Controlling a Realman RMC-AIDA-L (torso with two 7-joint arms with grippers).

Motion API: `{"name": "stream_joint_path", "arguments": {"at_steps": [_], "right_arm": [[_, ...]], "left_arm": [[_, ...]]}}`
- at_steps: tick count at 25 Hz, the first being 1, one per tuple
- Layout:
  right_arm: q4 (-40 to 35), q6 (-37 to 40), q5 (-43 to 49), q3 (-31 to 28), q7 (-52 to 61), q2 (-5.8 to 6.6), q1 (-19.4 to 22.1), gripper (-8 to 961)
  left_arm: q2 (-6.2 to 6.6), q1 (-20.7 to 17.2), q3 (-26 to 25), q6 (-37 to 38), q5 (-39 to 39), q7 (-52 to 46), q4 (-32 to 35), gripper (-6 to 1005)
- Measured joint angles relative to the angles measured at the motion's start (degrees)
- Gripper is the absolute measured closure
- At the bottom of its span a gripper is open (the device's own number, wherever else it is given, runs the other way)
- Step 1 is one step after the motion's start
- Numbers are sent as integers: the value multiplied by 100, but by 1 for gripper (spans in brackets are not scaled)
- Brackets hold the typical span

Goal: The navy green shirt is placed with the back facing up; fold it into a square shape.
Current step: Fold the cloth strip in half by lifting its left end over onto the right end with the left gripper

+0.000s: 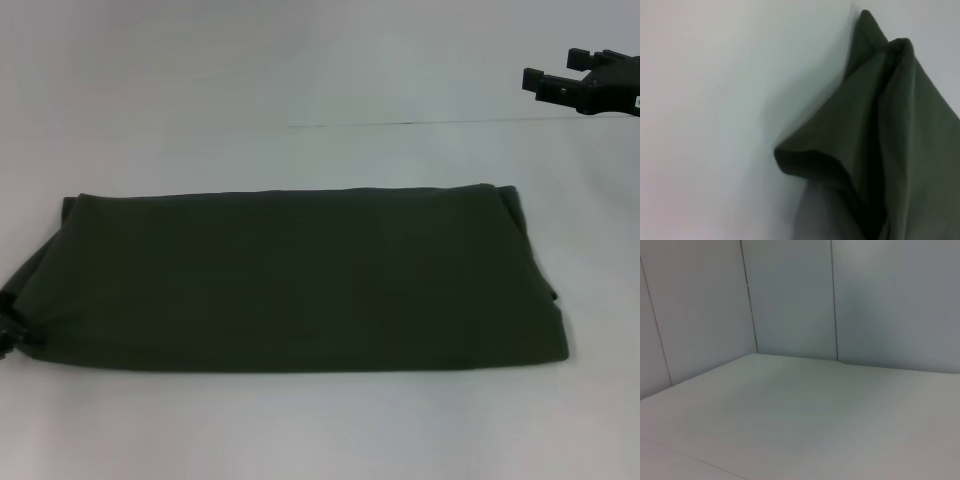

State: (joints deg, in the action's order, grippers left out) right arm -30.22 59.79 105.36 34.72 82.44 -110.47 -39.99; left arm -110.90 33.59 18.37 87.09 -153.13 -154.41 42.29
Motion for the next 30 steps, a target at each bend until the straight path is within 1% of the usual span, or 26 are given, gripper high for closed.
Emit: {"name": "stream_joint_path", "arguments": {"at_steps": [10,17,19,21,23,26,27,29,30], "right_arm": [[53,-10,3,0,-55,0,0,94],[54,-14,8,0,-74,0,0,94],[57,-38,10,0,-94,0,0,94],[65,-80,11,0,-115,-3,0,94],[68,-100,11,0,-129,-11,0,94],[69,-103,-6,-1,-131,-14,0,94],[69,-109,-7,0,-132,-15,0,94],[70,-123,-7,0,-132,-20,0,94],[69,-162,-7,0,-132,-22,5,94]], "left_arm": [[16,-51,-9,81,-15,31,52,955],[14,-158,-10,86,-59,33,170,955],[40,-207,-65,126,-118,30,302,955],[116,-253,-258,306,-137,57,490,954],[155,-254,-367,543,-74,138,662,954],[155,-157,-344,1023,274,305,1095,954],[138,-64,-269,1198,528,369,1246,954],[105,140,-57,1411,994,467,1410,954],[79,288,162,1470,1272,527,1469,954]]}}
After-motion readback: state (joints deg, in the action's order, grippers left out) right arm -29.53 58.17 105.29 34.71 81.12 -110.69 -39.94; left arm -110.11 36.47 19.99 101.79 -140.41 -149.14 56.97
